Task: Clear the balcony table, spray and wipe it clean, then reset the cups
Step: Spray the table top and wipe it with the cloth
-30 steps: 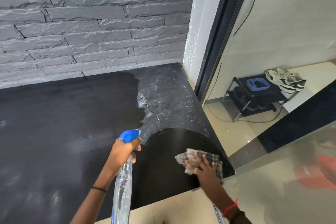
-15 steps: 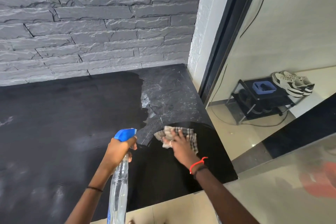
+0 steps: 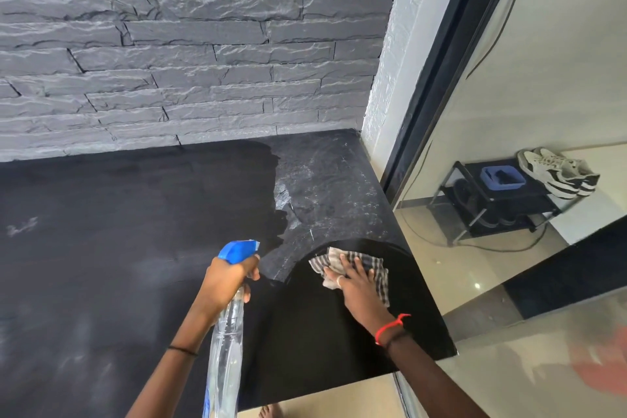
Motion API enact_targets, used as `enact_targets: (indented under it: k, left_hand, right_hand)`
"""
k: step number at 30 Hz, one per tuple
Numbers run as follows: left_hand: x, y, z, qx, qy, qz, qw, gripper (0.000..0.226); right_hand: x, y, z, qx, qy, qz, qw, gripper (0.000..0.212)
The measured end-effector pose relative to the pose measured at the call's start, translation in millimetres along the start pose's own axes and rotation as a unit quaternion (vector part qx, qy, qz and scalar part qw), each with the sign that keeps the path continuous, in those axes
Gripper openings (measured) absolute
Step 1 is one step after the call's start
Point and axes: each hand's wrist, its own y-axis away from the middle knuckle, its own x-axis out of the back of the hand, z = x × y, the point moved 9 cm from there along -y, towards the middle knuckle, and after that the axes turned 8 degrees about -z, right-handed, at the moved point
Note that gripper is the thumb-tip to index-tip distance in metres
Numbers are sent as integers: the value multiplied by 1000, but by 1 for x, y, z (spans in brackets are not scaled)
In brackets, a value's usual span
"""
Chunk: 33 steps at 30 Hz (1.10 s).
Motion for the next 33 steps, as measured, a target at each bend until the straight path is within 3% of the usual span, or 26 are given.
enact_targets:
  k: [7, 9, 11, 14, 17, 21, 23, 27, 30, 33]
  left_hand:
    - [-2, -18, 4, 18, -15, -6, 1000, 22]
    - [-5, -27, 8, 25, -16, -4, 1000, 20]
    - [-10, -35, 14, 32, -20, -9, 999, 21]
    - [-25, -50, 26, 31, -25, -35, 999, 23]
    - [-48, -64, 36, 35, -52, -60, 996, 23]
    - [-75, -83, 47, 36, -82, -75, 993, 28]
    - [-85, -91, 53, 38, -92, -83, 992, 28]
    - [-101, -108, 73, 18, -81, -101, 991, 22]
    - [-103, -121, 87, 10, -81, -101, 991, 22]
    - [-90, -135, 104, -8, -48, -74, 996, 21]
  right_hand:
    - [-15, -24, -101, 126, 28, -6, 992, 57]
    - [-32, -15, -104, 153, 72, -9, 986, 38]
    - [-44, -6, -83, 142, 106, -8, 984, 33]
    - [-36, -1, -24, 84, 102, 59, 989, 55]
    - [-21, 0, 30, -8, 93, 128, 987, 63]
    - [-30, -3, 52, -71, 45, 69, 994, 87]
    - [-35, -2, 52, -64, 28, 75, 995, 101]
    - [-26, -2, 47, -61, 63, 138, 987, 91]
    - [-34, -3, 47, -30, 55, 135, 989, 117]
    - [-34, -3, 44, 4, 67, 147, 987, 105]
